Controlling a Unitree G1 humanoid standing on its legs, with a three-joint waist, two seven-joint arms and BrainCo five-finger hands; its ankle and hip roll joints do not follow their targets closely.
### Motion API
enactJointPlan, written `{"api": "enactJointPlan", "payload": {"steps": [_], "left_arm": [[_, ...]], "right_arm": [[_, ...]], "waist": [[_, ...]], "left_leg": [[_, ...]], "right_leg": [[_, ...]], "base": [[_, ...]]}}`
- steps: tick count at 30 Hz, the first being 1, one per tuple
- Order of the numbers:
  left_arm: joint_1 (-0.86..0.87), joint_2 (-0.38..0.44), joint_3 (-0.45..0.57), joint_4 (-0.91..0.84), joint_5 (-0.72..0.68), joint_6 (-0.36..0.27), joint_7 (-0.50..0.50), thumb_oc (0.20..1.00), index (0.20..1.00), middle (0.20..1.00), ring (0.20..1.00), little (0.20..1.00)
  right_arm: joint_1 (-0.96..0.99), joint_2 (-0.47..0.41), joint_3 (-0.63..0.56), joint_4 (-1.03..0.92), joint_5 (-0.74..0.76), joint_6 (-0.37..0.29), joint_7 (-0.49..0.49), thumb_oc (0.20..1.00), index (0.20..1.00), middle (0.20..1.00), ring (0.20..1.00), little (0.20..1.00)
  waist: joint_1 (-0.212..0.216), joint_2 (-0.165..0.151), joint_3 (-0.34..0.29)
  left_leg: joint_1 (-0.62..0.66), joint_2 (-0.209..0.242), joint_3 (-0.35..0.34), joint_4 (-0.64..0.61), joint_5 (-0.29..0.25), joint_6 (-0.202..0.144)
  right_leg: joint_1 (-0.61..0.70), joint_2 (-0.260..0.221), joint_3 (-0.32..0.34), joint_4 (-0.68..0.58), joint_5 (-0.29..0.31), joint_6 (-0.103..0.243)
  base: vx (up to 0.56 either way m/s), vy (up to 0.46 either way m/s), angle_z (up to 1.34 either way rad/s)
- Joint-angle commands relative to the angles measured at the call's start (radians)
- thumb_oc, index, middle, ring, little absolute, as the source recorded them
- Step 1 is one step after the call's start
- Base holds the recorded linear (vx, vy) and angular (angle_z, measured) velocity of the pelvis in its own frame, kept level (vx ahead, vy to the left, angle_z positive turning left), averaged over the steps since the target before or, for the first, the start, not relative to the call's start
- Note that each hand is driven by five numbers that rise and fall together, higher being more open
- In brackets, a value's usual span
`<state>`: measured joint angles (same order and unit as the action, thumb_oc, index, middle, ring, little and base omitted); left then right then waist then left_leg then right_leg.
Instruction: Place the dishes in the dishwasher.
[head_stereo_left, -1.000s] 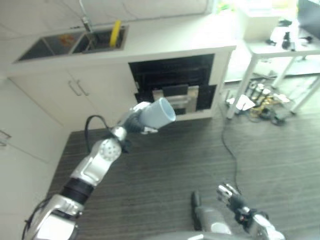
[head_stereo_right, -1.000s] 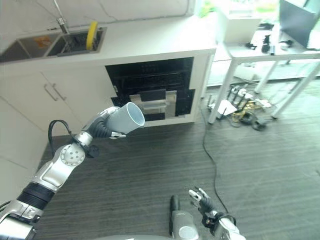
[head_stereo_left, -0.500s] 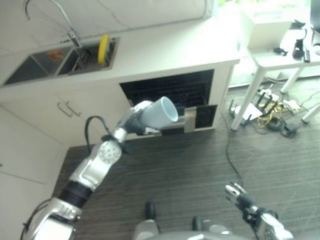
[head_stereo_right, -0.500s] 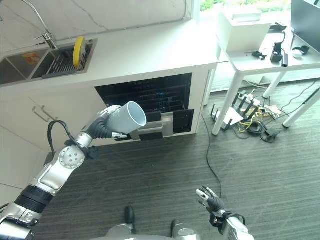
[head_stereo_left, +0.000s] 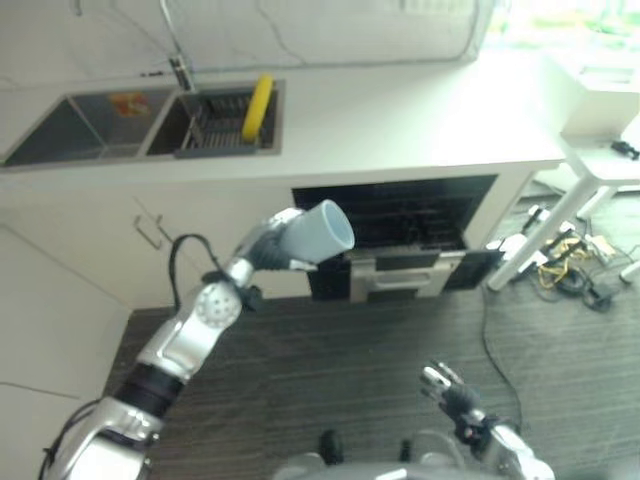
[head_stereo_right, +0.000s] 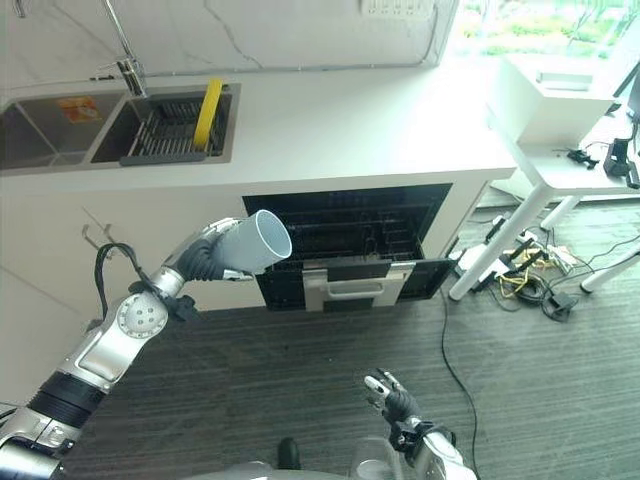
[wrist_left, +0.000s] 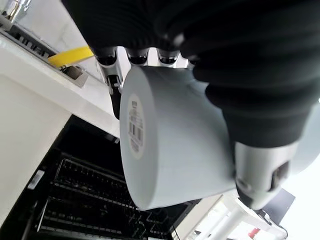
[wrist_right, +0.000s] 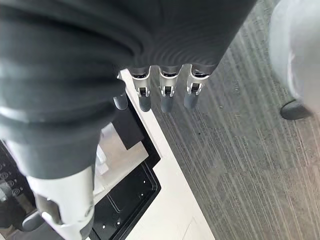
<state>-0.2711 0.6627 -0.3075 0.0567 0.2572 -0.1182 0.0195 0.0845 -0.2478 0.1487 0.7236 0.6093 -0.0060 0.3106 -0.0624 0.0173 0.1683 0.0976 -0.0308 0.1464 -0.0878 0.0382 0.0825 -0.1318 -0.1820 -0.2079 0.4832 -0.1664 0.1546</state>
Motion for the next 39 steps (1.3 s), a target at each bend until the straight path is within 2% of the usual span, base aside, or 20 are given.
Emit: {"api": "enactJointPlan", "payload": {"steps": [1, 4, 6, 7, 10, 11, 12, 13, 14, 15, 16, 17, 19, 23, 28, 33, 39], "left_arm": [[-0.034, -0.021, 0.054, -0.053, 0.033, -0.027, 0.045, 0.200, 0.200, 0.200, 0.200, 0.200], [-0.027, -0.006, 0.054, -0.053, 0.028, -0.028, 0.053, 0.200, 0.200, 0.200, 0.200, 0.200], [-0.020, 0.001, 0.058, -0.059, 0.018, -0.023, 0.049, 0.200, 0.200, 0.200, 0.200, 0.200], [-0.014, 0.007, 0.063, -0.062, 0.010, -0.021, 0.046, 0.200, 0.200, 0.200, 0.200, 0.200], [0.008, 0.001, 0.077, -0.073, -0.020, -0.006, 0.060, 0.200, 0.200, 0.200, 0.200, 0.200], [0.024, -0.004, 0.081, -0.083, -0.021, 0.004, 0.070, 0.200, 0.200, 0.200, 0.200, 0.200], [0.028, -0.006, 0.081, -0.084, -0.022, 0.004, 0.074, 0.200, 0.200, 0.200, 0.200, 0.200], [0.035, -0.006, 0.088, -0.080, -0.036, -0.013, 0.074, 0.200, 0.200, 0.200, 0.200, 0.200], [0.041, -0.015, 0.096, -0.073, -0.037, -0.028, 0.064, 0.200, 0.200, 0.200, 0.200, 0.200], [0.037, -0.025, 0.091, -0.075, -0.041, -0.031, 0.062, 0.200, 0.200, 0.200, 0.200, 0.200], [0.026, -0.028, 0.083, -0.075, -0.045, -0.030, 0.063, 0.200, 0.200, 0.200, 0.200, 0.200], [0.014, -0.028, 0.074, -0.076, -0.050, -0.022, 0.065, 0.200, 0.200, 0.200, 0.200, 0.200], [-0.013, -0.023, 0.058, -0.071, -0.062, -0.012, 0.056, 0.200, 0.200, 0.200, 0.200, 0.200], [-0.028, -0.010, 0.047, -0.068, -0.056, -0.014, 0.043, 0.200, 0.200, 0.200, 0.200, 0.200], [-0.018, 0.000, 0.051, -0.062, -0.040, -0.030, 0.048, 0.200, 0.200, 0.200, 0.200, 0.200], [-0.006, -0.007, 0.058, -0.070, -0.035, -0.028, 0.060, 0.200, 0.200, 0.200, 0.200, 0.200], [0.030, -0.027, 0.076, -0.088, -0.051, -0.018, 0.085, 0.200, 0.200, 0.200, 0.200, 0.200]], "right_arm": [[-0.015, -0.045, 0.009, -0.036, -0.008, -0.017, 0.016, 1.000, 1.000, 1.000, 1.000, 1.000], [-0.033, -0.048, 0.009, -0.036, -0.025, -0.008, 0.032, 1.000, 1.000, 1.000, 1.000, 1.000], [-0.037, -0.051, 0.010, -0.045, -0.025, 0.006, 0.036, 1.000, 1.000, 1.000, 1.000, 1.000], [-0.037, -0.056, 0.011, -0.055, -0.031, 0.025, 0.039, 1.000, 1.000, 1.000, 1.000, 1.000], [-0.034, -0.078, 0.021, -0.048, -0.039, 0.041, 0.043, 1.000, 1.000, 1.000, 1.000, 1.000], [-0.036, -0.094, 0.031, -0.052, -0.047, 0.047, 0.043, 1.000, 1.000, 1.000, 1.000, 1.000], [-0.037, -0.099, 0.036, -0.054, -0.043, 0.049, 0.041, 1.000, 1.000, 1.000, 1.000, 1.000], [-0.038, -0.113, 0.048, -0.046, -0.032, 0.034, 0.038, 1.000, 1.000, 1.000, 1.000, 1.000], [-0.034, -0.125, 0.045, -0.030, -0.027, 0.024, 0.047, 1.000, 1.000, 1.000, 1.000, 1.000], [-0.028, -0.129, 0.026, -0.010, -0.029, 0.003, 0.064, 1.000, 1.000, 1.000, 1.000, 1.000], [-0.017, -0.127, 0.019, -0.014, -0.028, -0.008, 0.061, 1.000, 1.000, 1.000, 1.000, 1.000], [-0.008, -0.127, 0.016, -0.022, -0.027, -0.012, 0.057, 1.000, 1.000, 1.000, 1.000, 1.000], [0.008, -0.124, 0.013, -0.033, -0.004, -0.016, 0.046, 1.000, 1.000, 1.000, 1.000, 1.000], [0.024, -0.111, 0.006, -0.035, -0.008, -0.034, 0.051, 1.000, 1.000, 1.000, 1.000, 1.000], [0.030, -0.085, 0.003, -0.069, 0.032, -0.066, 0.011, 1.000, 1.000, 1.000, 1.000, 1.000], [0.032, -0.077, -0.020, -0.139, 0.045, -0.083, -0.027, 1.000, 1.000, 1.000, 1.000, 1.000], [0.037, -0.093, -0.070, -0.318, 0.049, -0.149, -0.078, 1.000, 1.000, 1.000, 1.000, 1.000]], "waist": [[-0.012, -0.006, -0.008], [-0.016, -0.017, -0.005], [-0.017, -0.019, -0.008], [-0.025, -0.020, -0.012], [-0.032, -0.023, -0.030], [-0.032, -0.029, -0.031], [-0.030, -0.031, -0.027], [-0.018, -0.040, -0.008], [-0.014, -0.035, 0.004], [-0.028, -0.003, 0.004], [-0.036, 0.008, 0.007], [-0.045, 0.013, 0.006], [-0.055, 0.020, -0.006], [-0.058, 0.028, -0.020], [-0.048, 0.026, -0.033], [-0.049, 0.017, -0.040], [-0.061, 0.008, -0.046]], "left_leg": [[-0.040, 0.015, -0.004, 0.142, -0.135, -0.050], [-0.009, 0.021, 0.002, 0.143, -0.169, -0.057], [-0.003, 0.031, -0.008, 0.150, -0.178, -0.061], [0.000, 0.043, -0.021, 0.158, -0.182, -0.068], [-0.003, 0.081, -0.036, 0.198, -0.183, -0.089], [-0.036, 0.101, -0.026, 0.295, -0.179, -0.098], [-0.064, 0.109, -0.028, 0.353, -0.162, -0.103], [-0.172, 0.132, -0.043, 0.532, -0.100, -0.117], [-0.214, 0.143, -0.039, 0.564, -0.080, -0.121], [-0.164, 0.188, 0.022, 0.322, -0.034, -0.146], [-0.147, 0.210, 0.057, 0.237, 0.011, -0.163], [-0.134, 0.223, 0.073, 0.198, 0.018, -0.167], [-0.091, 0.213, 0.061, 0.136, -0.003, -0.168], [-0.043, 0.180, 0.059, 0.103, -0.027, -0.167], [-0.017, 0.156, 0.056, 0.078, -0.050, -0.146], [-0.004, 0.149, 0.066, 0.050, -0.051, -0.135], [0.005, 0.147, 0.085, 0.040, -0.054, -0.131]], "right_leg": [[0.119, 0.012, 0.010, -0.289, 0.109, 0.015], [0.096, -0.028, 0.033, -0.366, 0.188, 0.051], [0.097, -0.029, 0.052, -0.384, 0.192, 0.059], [0.104, -0.012, 0.081, -0.391, 0.176, 0.056], [0.138, 0.043, 0.098, -0.403, 0.131, 0.012], [0.152, 0.067, 0.087, -0.394, 0.102, -0.026], [0.156, 0.076, 0.085, -0.389, 0.094, -0.041], [0.181, 0.095, 0.078, -0.384, 0.077, -0.079], [0.202, 0.108, 0.062, -0.385, 0.068, -0.097], [0.224, 0.115, 0.028, -0.389, 0.045, -0.086], [0.238, 0.110, 0.005, -0.391, 0.036, -0.081], [0.241, 0.102, -0.009, -0.388, 0.032, -0.075], [0.234, 0.076, -0.024, -0.375, 0.029, -0.059], [0.229, 0.046, -0.039, -0.371, 0.041, -0.037], [0.217, 0.027, -0.039, -0.370, 0.055, -0.013], [0.218, 0.024, -0.036, -0.398, 0.074, -0.001], [0.220, 0.021, -0.031, -0.432, 0.095, 0.006]], "base": [[0.15, -0.163, -0.09], [0.16, -0.279, -0.13], [0.15, -0.340, 0.02], [0.20, -0.507, 0.18], [0.17, -0.499, 0.15], [0.14, -0.517, 0.26], [0.10, -0.574, 0.18], [0.10, -0.389, 0.36], [0.22, -0.150, 0.27], [0.24, 0.126, 0.20], [0.20, 0.265, 0.08], [0.09, 0.185, 0.18], [0.07, 0.207, 0.24], [0.06, 0.152, 0.23], [0.03, 0.055, 0.17], [0.01, 0.007, 0.03], [0.00, 0.001, -0.15]]}}
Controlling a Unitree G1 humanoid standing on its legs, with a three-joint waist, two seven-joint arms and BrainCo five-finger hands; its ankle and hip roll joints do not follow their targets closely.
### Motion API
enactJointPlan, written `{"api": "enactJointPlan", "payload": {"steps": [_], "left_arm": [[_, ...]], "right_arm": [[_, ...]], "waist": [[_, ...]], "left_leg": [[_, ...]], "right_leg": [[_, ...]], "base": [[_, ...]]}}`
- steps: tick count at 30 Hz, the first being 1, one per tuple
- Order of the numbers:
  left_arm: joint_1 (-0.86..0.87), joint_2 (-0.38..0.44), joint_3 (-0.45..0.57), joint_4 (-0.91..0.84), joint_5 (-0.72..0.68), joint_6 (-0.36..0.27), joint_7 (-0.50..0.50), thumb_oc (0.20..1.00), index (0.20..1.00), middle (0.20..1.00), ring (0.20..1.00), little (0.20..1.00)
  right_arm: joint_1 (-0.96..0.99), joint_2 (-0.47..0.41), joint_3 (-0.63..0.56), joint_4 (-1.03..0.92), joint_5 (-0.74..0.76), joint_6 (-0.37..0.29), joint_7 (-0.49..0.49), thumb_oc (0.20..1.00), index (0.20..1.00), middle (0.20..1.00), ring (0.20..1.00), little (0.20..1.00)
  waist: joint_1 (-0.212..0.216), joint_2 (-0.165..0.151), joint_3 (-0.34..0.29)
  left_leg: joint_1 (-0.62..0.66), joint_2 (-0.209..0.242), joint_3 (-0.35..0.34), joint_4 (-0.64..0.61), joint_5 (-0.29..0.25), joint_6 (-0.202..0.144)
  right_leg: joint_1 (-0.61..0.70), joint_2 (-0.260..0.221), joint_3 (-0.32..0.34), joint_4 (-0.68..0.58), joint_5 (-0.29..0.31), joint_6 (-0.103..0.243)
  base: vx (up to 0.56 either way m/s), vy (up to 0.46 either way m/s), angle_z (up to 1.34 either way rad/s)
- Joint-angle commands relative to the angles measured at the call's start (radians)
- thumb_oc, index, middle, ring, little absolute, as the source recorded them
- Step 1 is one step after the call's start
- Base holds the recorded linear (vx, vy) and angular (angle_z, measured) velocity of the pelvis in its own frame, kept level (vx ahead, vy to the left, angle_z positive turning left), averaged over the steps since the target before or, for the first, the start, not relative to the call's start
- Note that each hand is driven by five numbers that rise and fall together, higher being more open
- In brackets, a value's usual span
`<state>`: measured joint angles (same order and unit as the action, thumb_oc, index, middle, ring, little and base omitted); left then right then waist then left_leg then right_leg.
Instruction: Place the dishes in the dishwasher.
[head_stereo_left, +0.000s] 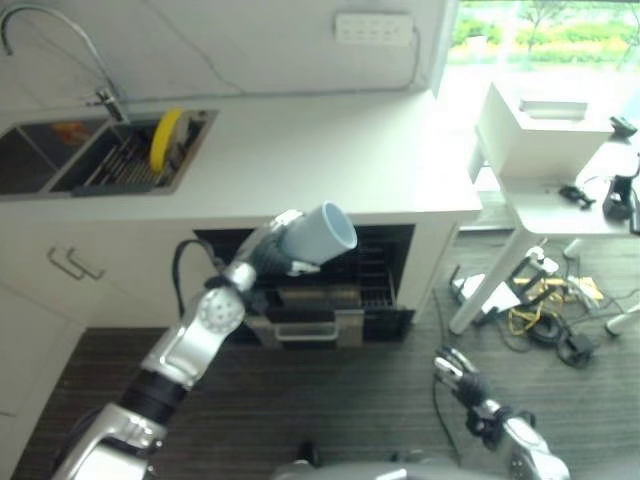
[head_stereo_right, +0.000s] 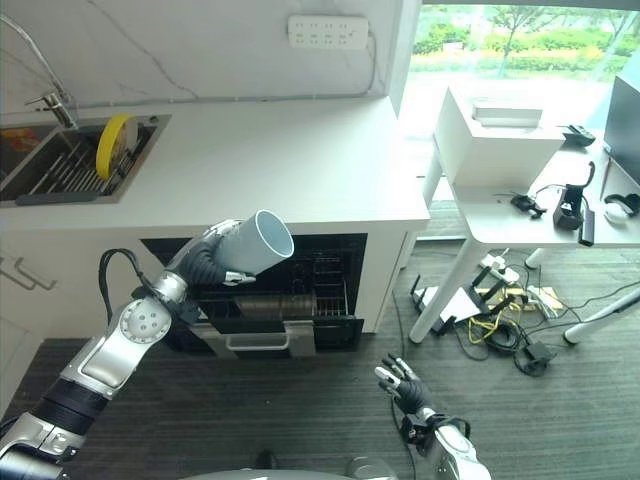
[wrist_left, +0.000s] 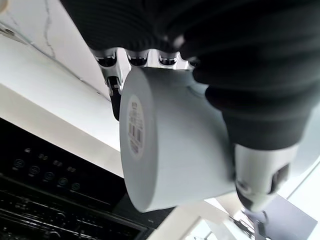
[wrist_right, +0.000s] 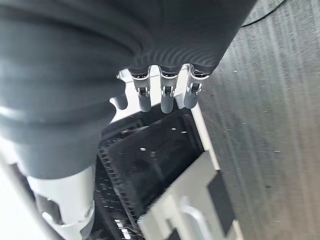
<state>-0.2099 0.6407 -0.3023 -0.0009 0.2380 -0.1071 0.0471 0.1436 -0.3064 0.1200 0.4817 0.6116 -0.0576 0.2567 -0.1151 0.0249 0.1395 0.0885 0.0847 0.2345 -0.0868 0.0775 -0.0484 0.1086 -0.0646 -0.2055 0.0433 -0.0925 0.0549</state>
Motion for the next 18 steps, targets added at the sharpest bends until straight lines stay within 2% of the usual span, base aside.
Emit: {"api": "enactJointPlan", "payload": {"steps": [1, 4, 5, 7, 10, 12, 13, 18], "left_arm": [[-0.021, -0.010, 0.077, -0.034, -0.050, -0.027, 0.066, 0.200, 0.200, 0.200, 0.200, 0.200], [0.008, -0.035, 0.092, -0.029, -0.118, -0.037, 0.101, 0.200, 0.200, 0.200, 0.200, 0.200], [0.023, -0.059, 0.100, -0.027, -0.168, -0.046, 0.134, 0.200, 0.200, 0.200, 0.200, 0.200], [0.044, -0.129, 0.103, -0.007, -0.268, -0.082, 0.232, 0.200, 0.200, 0.200, 0.200, 0.200], [0.052, -0.170, 0.103, 0.011, -0.316, -0.129, 0.327, 0.200, 0.200, 0.200, 0.200, 0.200], [0.051, -0.193, 0.095, 0.020, -0.281, -0.185, 0.402, 0.200, 0.200, 0.200, 0.200, 0.200], [0.045, -0.220, 0.080, 0.022, -0.218, -0.243, 0.511, 0.200, 0.200, 0.200, 0.200, 0.200], [0.014, -0.270, 0.030, 0.003, 0.028, -0.286, 0.826, 0.200, 0.200, 0.200, 0.200, 0.200]], "right_arm": [[-0.020, -0.038, -0.052, -0.121, 0.041, -0.116, -0.037, 1.000, 1.000, 1.000, 1.000, 1.000], [-0.018, -0.046, -0.078, -0.242, 0.053, -0.171, -0.057, 1.000, 1.000, 1.000, 1.000, 1.000], [-0.019, -0.055, -0.096, -0.309, 0.051, -0.244, -0.055, 1.000, 1.000, 1.000, 1.000, 1.000], [-0.034, -0.080, -0.119, -0.479, 0.044, -0.297, -0.047, 1.000, 1.000, 1.000, 1.000, 1.000], [-0.047, -0.095, -0.111, -0.559, 0.053, -0.311, -0.023, 1.000, 1.000, 1.000, 1.000, 1.000], [-0.054, -0.100, -0.097, -0.602, 0.081, -0.297, 0.009, 1.000, 1.000, 1.000, 1.000, 1.000], [-0.074, -0.094, -0.060, -0.637, 0.122, -0.274, 0.041, 1.000, 1.000, 1.000, 1.000, 1.000], [-0.154, -0.080, 0.077, -0.662, 0.135, -0.234, -0.002, 1.000, 1.000, 1.000, 1.000, 1.000]], "waist": [[-0.012, -0.001, -0.018], [-0.021, -0.003, -0.019], [-0.026, -0.003, -0.020], [-0.034, -0.006, -0.023], [-0.034, -0.013, -0.027], [-0.032, -0.018, -0.031], [-0.024, -0.025, -0.035], [0.017, -0.042, -0.043]], "left_leg": [[0.016, 0.031, 0.001, 0.038, -0.094, 0.000], [0.021, 0.029, 0.008, 0.036, -0.095, 0.002], [0.026, 0.027, 0.013, 0.035, -0.097, 0.004], [0.027, 0.021, 0.019, 0.042, -0.108, 0.009], [0.026, 0.019, 0.022, 0.050, -0.115, 0.010], [0.027, 0.019, 0.024, 0.051, -0.118, 0.009], [0.029, 0.019, 0.023, 0.049, -0.119, 0.007], [0.035, 0.020, 0.006, 0.040, -0.120, -0.002]], "right_leg": [[-0.021, -0.096, -0.032, 0.003, 0.024, 0.107], [-0.021, -0.096, -0.029, -0.007, 0.031, 0.107], [-0.021, -0.096, -0.027, -0.013, 0.036, 0.107], [-0.024, -0.097, -0.023, -0.013, 0.037, 0.106], [-0.026, -0.098, -0.021, -0.010, 0.036, 0.102], [-0.026, -0.099, -0.021, -0.010, 0.036, 0.101], [-0.024, -0.100, -0.026, -0.012, 0.038, 0.100], [-0.008, -0.105, -0.050, -0.026, 0.043, 0.099]], "base": [[-0.01, 0.013, -0.10], [0.00, 0.023, -0.11], [-0.01, 0.037, -0.18], [-0.02, 0.042, -0.18], [-0.02, 0.005, -0.09], [-0.02, -0.026, -0.04], [-0.02, -0.062, -0.01], [0.00, -0.069, 0.04]]}}
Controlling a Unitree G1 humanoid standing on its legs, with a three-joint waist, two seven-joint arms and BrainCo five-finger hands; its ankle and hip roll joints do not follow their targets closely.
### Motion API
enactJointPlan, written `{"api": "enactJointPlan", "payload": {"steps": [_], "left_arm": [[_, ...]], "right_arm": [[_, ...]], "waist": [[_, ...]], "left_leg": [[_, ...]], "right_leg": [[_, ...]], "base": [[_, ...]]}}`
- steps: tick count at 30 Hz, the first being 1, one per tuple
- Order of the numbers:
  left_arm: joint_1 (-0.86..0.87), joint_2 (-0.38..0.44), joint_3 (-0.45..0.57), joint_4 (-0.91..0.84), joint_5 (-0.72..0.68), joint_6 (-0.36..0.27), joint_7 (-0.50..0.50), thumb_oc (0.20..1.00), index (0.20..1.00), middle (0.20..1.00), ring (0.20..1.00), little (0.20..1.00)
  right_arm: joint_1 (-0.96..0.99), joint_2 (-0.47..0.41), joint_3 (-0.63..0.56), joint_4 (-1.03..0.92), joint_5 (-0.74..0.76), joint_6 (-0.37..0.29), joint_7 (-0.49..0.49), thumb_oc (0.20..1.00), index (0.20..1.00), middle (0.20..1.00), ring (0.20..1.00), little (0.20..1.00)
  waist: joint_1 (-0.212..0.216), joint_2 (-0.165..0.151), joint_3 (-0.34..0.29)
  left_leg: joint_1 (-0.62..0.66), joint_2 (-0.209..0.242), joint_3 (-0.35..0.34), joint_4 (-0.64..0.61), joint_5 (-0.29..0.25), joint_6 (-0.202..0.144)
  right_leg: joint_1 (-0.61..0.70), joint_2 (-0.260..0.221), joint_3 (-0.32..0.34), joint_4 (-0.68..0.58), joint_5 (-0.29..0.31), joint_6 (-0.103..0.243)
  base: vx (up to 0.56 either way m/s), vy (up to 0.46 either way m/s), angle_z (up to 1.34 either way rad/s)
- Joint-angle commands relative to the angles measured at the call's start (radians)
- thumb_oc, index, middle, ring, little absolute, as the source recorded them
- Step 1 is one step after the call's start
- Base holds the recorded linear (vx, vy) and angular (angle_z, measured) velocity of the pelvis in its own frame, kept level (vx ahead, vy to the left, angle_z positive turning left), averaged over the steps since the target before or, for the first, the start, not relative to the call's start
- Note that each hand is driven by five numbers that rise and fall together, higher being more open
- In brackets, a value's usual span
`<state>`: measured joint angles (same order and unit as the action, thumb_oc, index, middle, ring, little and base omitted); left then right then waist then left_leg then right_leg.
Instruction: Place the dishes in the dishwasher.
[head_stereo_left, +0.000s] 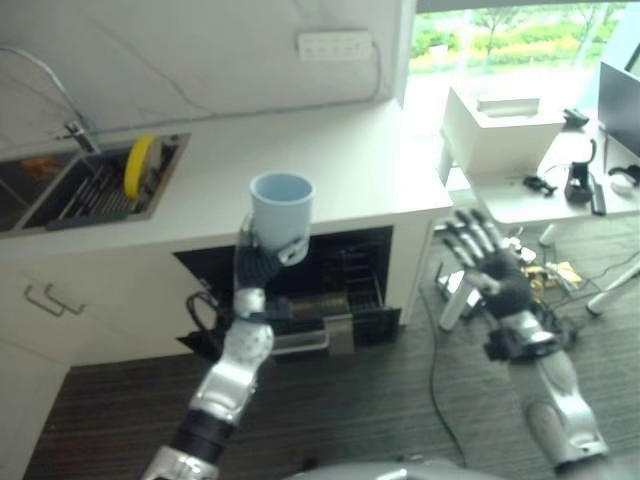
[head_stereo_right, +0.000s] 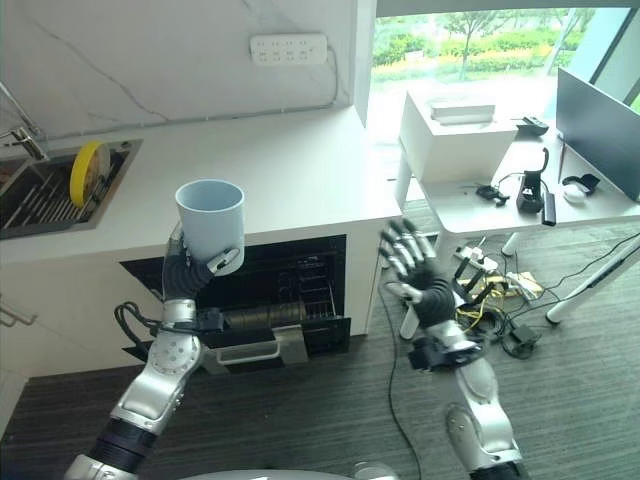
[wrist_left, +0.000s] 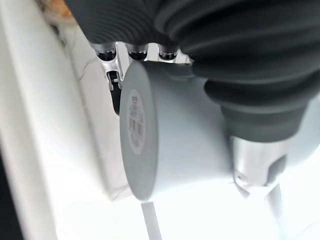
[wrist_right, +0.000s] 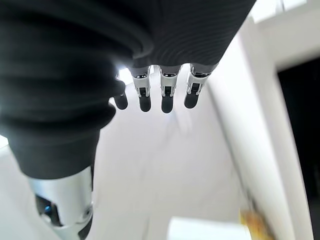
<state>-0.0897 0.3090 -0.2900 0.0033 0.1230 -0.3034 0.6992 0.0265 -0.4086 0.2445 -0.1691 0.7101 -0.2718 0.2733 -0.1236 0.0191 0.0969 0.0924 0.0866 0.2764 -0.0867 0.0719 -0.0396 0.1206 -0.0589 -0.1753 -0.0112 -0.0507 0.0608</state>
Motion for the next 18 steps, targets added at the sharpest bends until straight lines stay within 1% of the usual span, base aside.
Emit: {"api": "enactJointPlan", "payload": {"steps": [1, 3, 4, 6, 7, 10, 11, 13, 16, 18], "left_arm": [[-0.117, 0.055, 0.005, -0.002, 0.175, -0.088, 0.229, 0.200, 0.200, 0.200, 0.200, 0.200], [-0.129, 0.045, -0.011, -0.004, 0.216, -0.084, 0.284, 0.200, 0.200, 0.200, 0.200, 0.200], [-0.139, 0.040, -0.023, -0.005, 0.242, -0.079, 0.312, 0.200, 0.200, 0.200, 0.200, 0.200], [-0.151, 0.032, -0.040, -0.011, 0.249, -0.062, 0.337, 0.200, 0.200, 0.200, 0.200, 0.200], [-0.159, 0.021, -0.065, -0.015, 0.246, -0.040, 0.332, 0.200, 0.200, 0.200, 0.200, 0.200], [-0.152, 0.013, -0.096, -0.027, 0.260, -0.014, 0.340, 0.200, 0.200, 0.200, 0.200, 0.200], [-0.150, 0.013, -0.104, -0.030, 0.262, -0.015, 0.344, 0.200, 0.200, 0.200, 0.200, 0.200], [-0.150, 0.011, -0.118, -0.035, 0.260, -0.022, 0.333, 0.200, 0.200, 0.200, 0.200, 0.200], [-0.144, 0.015, -0.132, -0.049, 0.255, 0.008, 0.311, 0.200, 0.200, 0.200, 0.200, 0.200], [-0.141, 0.021, -0.137, -0.049, 0.254, 0.016, 0.298, 0.200, 0.200, 0.200, 0.200, 0.200]], "right_arm": [[-0.056, 0.023, -0.022, -0.014, 0.031, -0.009, -0.042, 1.000, 1.000, 1.000, 1.000, 1.000], [-0.083, 0.023, 0.014, -0.017, 0.025, 0.002, -0.065, 1.000, 1.000, 1.000, 1.000, 1.000], [-0.100, 0.021, 0.034, -0.022, 0.008, 0.012, -0.094, 1.000, 1.000, 1.000, 1.000, 1.000], [-0.126, 0.018, 0.058, -0.025, -0.021, 0.015, -0.129, 1.000, 1.000, 1.000, 1.000, 1.000], [-0.168, 0.012, 0.081, -0.037, -0.048, 0.047, -0.188, 1.000, 1.000, 1.000, 1.000, 1.000], [-0.199, 0.014, 0.095, -0.055, -0.054, 0.083, -0.220, 1.000, 1.000, 1.000, 1.000, 1.000], [-0.211, 0.014, 0.103, -0.056, -0.057, 0.093, -0.231, 1.000, 1.000, 1.000, 1.000, 1.000], [-0.236, 0.018, 0.121, -0.058, -0.061, 0.096, -0.241, 1.000, 1.000, 1.000, 1.000, 1.000], [-0.268, 0.021, 0.140, -0.073, -0.068, 0.098, -0.246, 1.000, 1.000, 1.000, 1.000, 1.000], [-0.286, 0.021, 0.148, -0.086, -0.075, 0.104, -0.246, 1.000, 1.000, 1.000, 1.000, 1.000]], "waist": [[0.036, -0.039, -0.003], [0.049, -0.043, -0.004], [0.057, -0.044, -0.006], [0.067, -0.044, -0.006], [0.085, -0.045, -0.007], [0.103, -0.044, -0.003], [0.109, -0.044, -0.002], [0.120, -0.043, 0.002], [0.134, -0.043, 0.005], [0.139, -0.043, 0.007]], "left_leg": [[0.033, 0.018, -0.042, 0.036, -0.115, -0.013], [0.034, 0.018, -0.050, 0.031, -0.115, -0.016], [0.035, 0.017, -0.055, 0.029, -0.115, -0.017], [0.036, 0.017, -0.064, 0.025, -0.115, -0.021], [0.038, 0.015, -0.075, 0.019, -0.115, -0.024], [0.039, 0.013, -0.085, 0.017, -0.118, -0.025], [0.039, 0.013, -0.088, 0.017, -0.118, -0.026], [0.040, 0.012, -0.096, 0.015, -0.117, -0.026], [0.039, 0.011, -0.100, 0.013, -0.117, -0.027], [0.039, 0.011, -0.101, 0.012, -0.117, -0.028]], "right_leg": [[-0.016, -0.109, -0.085, 0.027, 0.000, 0.093], [-0.011, -0.110, -0.092, 0.025, -0.001, 0.093], [-0.007, -0.110, -0.096, 0.023, -0.002, 0.093], [-0.002, -0.109, -0.103, 0.021, -0.003, 0.092], [0.006, -0.110, -0.115, 0.012, 0.001, 0.093], [0.013, -0.113, -0.131, 0.009, 0.001, 0.093], [0.016, -0.113, -0.135, 0.008, 0.001, 0.092], [0.021, -0.113, -0.144, 0.005, 0.002, 0.091], [0.024, -0.114, -0.152, 0.001, 0.004, 0.092], [0.026, -0.115, -0.156, -0.001, 0.005, 0.092]], "base": [[0.00, -0.064, 0.12], [0.00, -0.051, 0.24], [0.00, -0.037, 0.25], [0.00, -0.022, 0.23], [0.00, -0.016, 0.19], [-0.02, -0.006, 0.24], [-0.03, -0.007, 0.25], [-0.01, -0.012, 0.12], [-0.01, -0.012, 0.12], [-0.01, -0.004, 0.10]]}}
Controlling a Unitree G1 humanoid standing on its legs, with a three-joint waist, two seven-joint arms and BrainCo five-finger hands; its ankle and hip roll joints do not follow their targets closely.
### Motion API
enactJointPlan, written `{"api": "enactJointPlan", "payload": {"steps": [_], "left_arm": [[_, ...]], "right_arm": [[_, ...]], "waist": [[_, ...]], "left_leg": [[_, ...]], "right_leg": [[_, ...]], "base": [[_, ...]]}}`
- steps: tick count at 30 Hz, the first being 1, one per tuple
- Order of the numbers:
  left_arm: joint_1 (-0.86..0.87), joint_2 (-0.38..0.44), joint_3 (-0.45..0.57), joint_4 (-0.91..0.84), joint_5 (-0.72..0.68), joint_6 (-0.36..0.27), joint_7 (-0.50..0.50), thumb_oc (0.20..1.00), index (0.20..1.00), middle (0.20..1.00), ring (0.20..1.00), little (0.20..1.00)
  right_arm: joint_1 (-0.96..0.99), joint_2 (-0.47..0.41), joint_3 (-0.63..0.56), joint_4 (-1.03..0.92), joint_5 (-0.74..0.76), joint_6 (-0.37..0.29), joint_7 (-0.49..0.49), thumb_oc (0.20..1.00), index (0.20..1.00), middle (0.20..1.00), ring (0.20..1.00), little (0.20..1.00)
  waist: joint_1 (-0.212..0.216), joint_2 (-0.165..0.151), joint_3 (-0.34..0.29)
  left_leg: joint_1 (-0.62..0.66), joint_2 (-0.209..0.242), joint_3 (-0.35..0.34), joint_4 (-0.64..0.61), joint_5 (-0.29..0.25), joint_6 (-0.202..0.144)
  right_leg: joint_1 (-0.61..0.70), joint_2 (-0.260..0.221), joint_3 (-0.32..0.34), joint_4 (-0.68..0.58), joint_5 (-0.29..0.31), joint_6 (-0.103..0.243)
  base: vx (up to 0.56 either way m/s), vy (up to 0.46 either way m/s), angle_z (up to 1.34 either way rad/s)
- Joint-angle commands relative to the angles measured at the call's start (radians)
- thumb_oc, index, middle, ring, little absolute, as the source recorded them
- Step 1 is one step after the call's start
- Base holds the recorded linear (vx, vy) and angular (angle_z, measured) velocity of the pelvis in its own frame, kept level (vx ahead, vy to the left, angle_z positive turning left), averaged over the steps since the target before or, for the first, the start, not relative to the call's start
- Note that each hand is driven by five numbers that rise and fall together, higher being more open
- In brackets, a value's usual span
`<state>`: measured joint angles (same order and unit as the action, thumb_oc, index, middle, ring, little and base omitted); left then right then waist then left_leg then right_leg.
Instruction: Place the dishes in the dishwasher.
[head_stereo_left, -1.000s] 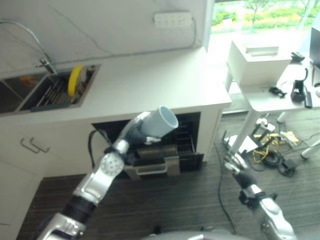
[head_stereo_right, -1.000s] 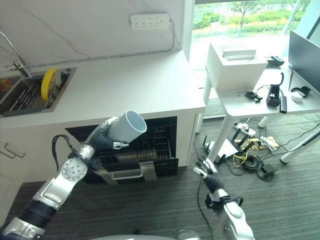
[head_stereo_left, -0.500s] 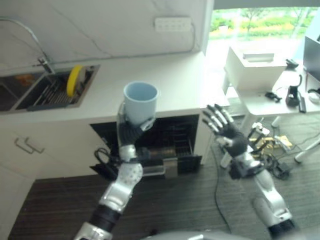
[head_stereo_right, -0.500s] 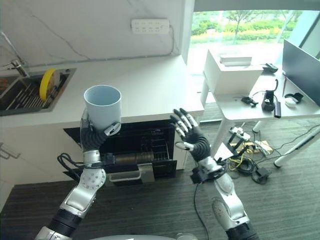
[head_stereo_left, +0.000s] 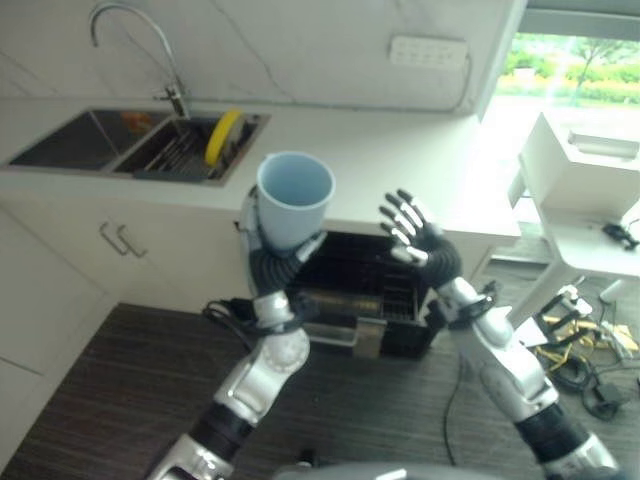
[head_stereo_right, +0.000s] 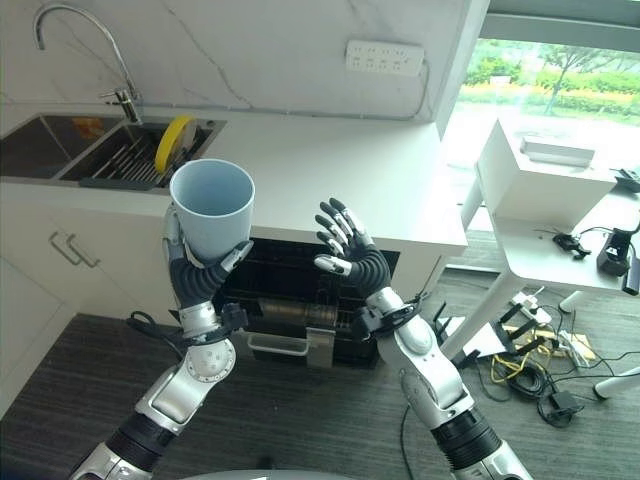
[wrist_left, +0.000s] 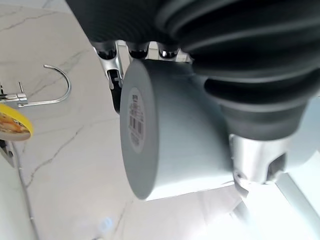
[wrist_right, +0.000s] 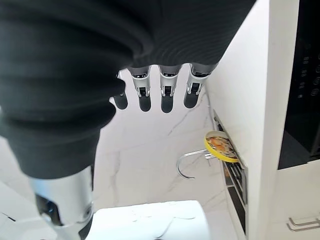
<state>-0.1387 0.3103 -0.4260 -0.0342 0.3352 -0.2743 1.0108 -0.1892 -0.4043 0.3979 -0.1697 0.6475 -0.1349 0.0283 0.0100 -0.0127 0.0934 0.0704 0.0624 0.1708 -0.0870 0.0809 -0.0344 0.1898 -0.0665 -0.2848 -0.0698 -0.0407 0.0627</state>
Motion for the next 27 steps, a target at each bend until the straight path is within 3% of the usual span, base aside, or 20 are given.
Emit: {"api": "enactJointPlan", "payload": {"steps": [1, 13, 19, 27], "left_arm": [[-0.091, 0.024, -0.004, -0.012, 0.035, -0.009, -0.030, 0.200, 0.200, 0.200, 0.200, 0.200], [-0.097, 0.036, -0.052, 0.024, 0.022, -0.003, -0.076, 0.200, 0.200, 0.200, 0.200, 0.200], [-0.099, 0.039, -0.081, 0.057, 0.037, -0.044, -0.094, 0.200, 0.200, 0.200, 0.200, 0.200], [-0.116, 0.037, -0.121, 0.070, 0.052, -0.052, -0.111, 0.200, 0.200, 0.200, 0.200, 0.200]], "right_arm": [[-0.087, 0.018, 0.005, -0.096, -0.023, -0.024, -0.008, 1.000, 1.000, 1.000, 1.000, 1.000], [-0.179, 0.026, 0.053, -0.105, -0.018, 0.012, -0.039, 1.000, 1.000, 1.000, 1.000, 1.000], [-0.195, 0.032, 0.065, -0.091, 0.011, 0.019, -0.039, 1.000, 1.000, 1.000, 1.000, 1.000], [-0.220, 0.037, 0.077, -0.086, 0.024, 0.032, -0.032, 1.000, 1.000, 1.000, 1.000, 1.000]], "waist": [[0.012, -0.010, 0.010], [0.032, -0.012, 0.011], [0.029, -0.014, 0.012], [0.023, -0.015, 0.012]], "left_leg": [[0.062, 0.036, 0.003, 0.011, -0.125, -0.034], [0.061, 0.035, -0.013, 0.009, -0.125, -0.034], [0.061, 0.035, -0.011, 0.011, -0.126, -0.033], [0.061, 0.035, -0.008, 0.011, -0.128, -0.032]], "right_leg": [[-0.041, -0.108, -0.049, 0.056, -0.004, 0.091], [-0.038, -0.106, -0.041, 0.053, -0.006, 0.090], [-0.040, -0.104, -0.029, 0.052, -0.005, 0.089], [-0.044, -0.104, -0.021, 0.052, -0.004, 0.090]], "base": [[0.00, 0.000, 0.00], [0.00, -0.001, 0.01], [0.00, 0.000, 0.00], [0.00, 0.000, 0.00]]}}
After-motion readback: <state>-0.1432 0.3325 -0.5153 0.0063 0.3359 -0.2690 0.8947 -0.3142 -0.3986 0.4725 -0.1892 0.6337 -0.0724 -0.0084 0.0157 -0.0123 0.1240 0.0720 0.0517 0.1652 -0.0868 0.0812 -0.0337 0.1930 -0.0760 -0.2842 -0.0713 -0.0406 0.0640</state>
